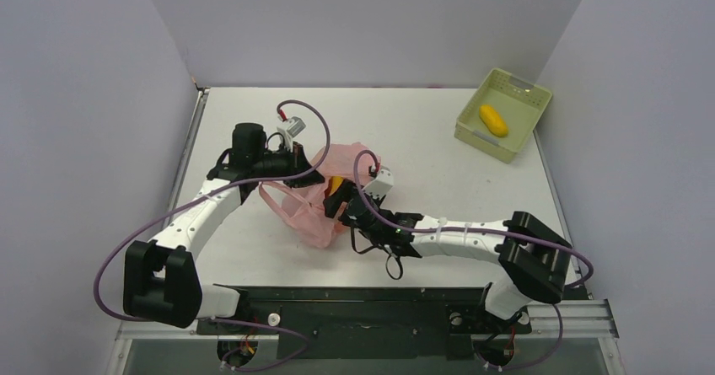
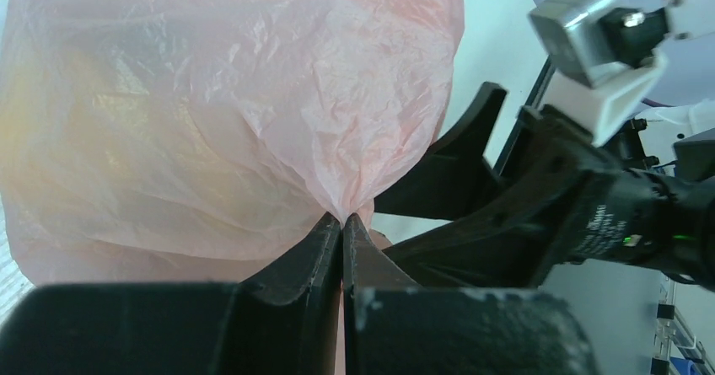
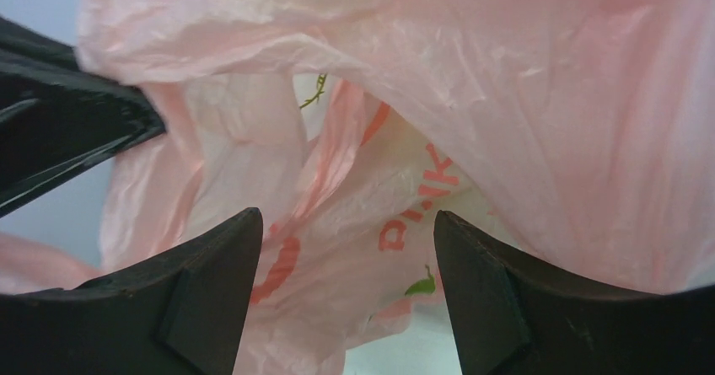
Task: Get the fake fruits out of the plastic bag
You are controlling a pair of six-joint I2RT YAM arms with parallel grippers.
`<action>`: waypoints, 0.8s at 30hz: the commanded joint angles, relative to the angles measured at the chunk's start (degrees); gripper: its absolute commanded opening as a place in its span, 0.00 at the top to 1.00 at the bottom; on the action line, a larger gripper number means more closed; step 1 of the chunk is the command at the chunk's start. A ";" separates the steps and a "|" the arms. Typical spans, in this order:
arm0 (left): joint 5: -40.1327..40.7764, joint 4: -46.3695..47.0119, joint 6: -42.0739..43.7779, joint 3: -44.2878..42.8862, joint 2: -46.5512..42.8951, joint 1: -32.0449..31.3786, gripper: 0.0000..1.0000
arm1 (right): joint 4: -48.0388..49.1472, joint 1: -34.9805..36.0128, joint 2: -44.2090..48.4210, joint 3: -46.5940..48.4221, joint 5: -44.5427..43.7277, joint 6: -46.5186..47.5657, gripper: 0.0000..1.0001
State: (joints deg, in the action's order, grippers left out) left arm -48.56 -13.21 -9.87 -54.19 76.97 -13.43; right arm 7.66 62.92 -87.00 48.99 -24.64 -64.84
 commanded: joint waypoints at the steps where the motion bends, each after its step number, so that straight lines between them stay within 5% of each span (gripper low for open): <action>1: -3.04 5.13 -0.54 0.57 -3.77 0.38 1.00 | 0.47 -0.55 -4.36 6.11 0.02 -0.89 0.30; 7: -1.47 4.89 -0.22 0.68 -4.75 0.69 1.00 | 1.50 0.12 -6.13 5.16 -0.62 -1.07 0.42; 9: 0.10 4.37 -0.02 0.63 -5.09 1.27 1.00 | 3.93 0.01 -4.86 1.94 -0.45 -0.10 0.58; 10: 1.11 4.18 0.00 0.53 -5.14 1.55 1.00 | 4.60 -0.30 -4.37 0.00 -0.11 0.51 0.80; 12: 3.04 3.26 0.31 -0.26 -5.34 2.76 1.00 | 6.31 -0.47 -2.57 -3.43 -0.18 2.56 1.00; 17: 18.07 -1.73 2.31 -0.67 -7.55 8.48 1.00 | 10.34 -0.51 5.33 -13.05 0.74 9.98 1.00; 24: 25.35 -2.95 3.17 0.07 -11.59 12.05 1.00 | 17.20 -3.16 13.05 -25.82 5.99 16.13 1.00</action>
State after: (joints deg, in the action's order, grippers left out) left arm -29.71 -16.36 -8.54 -53.12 68.88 -1.98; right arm 18.57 61.80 -76.53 28.03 -21.58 -53.10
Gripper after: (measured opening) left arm 0.005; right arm 0.006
